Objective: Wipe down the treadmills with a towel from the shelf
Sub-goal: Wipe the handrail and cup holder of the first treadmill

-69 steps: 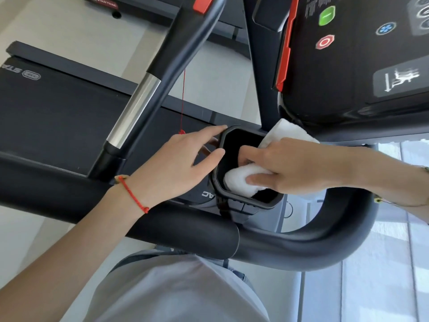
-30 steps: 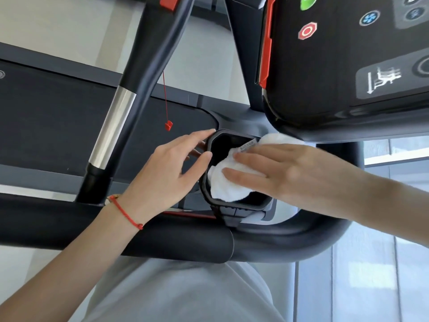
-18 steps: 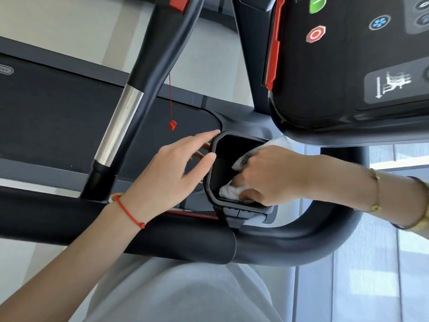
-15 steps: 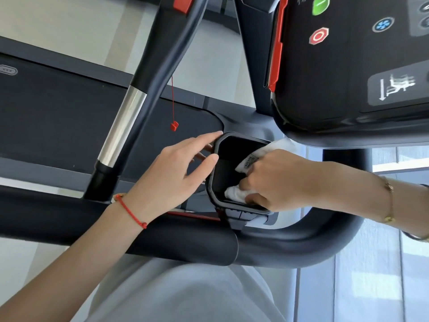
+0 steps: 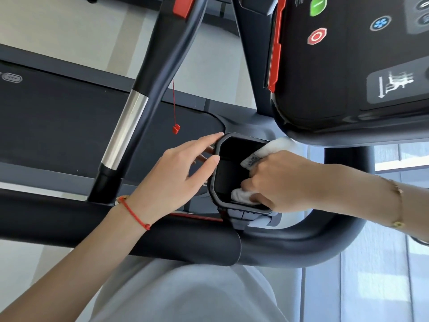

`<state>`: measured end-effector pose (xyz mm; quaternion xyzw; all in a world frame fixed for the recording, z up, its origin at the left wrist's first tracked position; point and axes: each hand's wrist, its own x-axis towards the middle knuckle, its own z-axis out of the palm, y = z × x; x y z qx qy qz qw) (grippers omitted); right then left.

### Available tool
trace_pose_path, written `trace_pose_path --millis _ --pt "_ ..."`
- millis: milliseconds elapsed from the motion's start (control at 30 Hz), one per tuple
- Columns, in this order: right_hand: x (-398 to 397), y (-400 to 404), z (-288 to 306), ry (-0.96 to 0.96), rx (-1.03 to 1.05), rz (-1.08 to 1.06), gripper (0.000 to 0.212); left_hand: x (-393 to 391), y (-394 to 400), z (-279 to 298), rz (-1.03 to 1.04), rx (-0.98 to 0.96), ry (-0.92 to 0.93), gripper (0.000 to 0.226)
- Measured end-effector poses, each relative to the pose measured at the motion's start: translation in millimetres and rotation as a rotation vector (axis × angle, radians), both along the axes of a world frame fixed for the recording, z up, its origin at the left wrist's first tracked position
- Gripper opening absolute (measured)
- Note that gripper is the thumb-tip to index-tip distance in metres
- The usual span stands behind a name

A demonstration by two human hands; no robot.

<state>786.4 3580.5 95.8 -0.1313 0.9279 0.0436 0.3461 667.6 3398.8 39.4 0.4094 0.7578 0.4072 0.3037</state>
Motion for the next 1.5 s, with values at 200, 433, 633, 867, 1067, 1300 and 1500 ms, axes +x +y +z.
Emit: trace_pose_path --millis 200,433,633,867,1067,1300,1500 --pt "7 17 24 0.012 -0.136 0.030 0.022 4 -1 -2 0.017 0.004 0.006 0.049" --pt "-2 20 27 0.192 -0.015 0.398 0.039 3 0 -1 0.000 0.021 -0.011 0.051" --pt "-28 21 10 0.424 -0.053 0.652 0.033 2 1 1 0.022 0.045 -0.026 0.048" --pt "-27 23 -8 0.226 -0.050 0.530 0.068 3 1 0 0.031 0.046 -0.015 0.046" --pt "-14 17 -12 0.105 -0.132 0.385 0.031 4 1 0 0.041 0.047 -0.015 0.043" --pt "-11 9 17 -0.078 -0.040 -0.155 0.031 6 1 5 0.060 0.046 0.001 0.041" --pt "-7 -1 30 0.003 -0.196 -0.548 0.020 6 1 2 0.047 0.012 0.024 0.043"
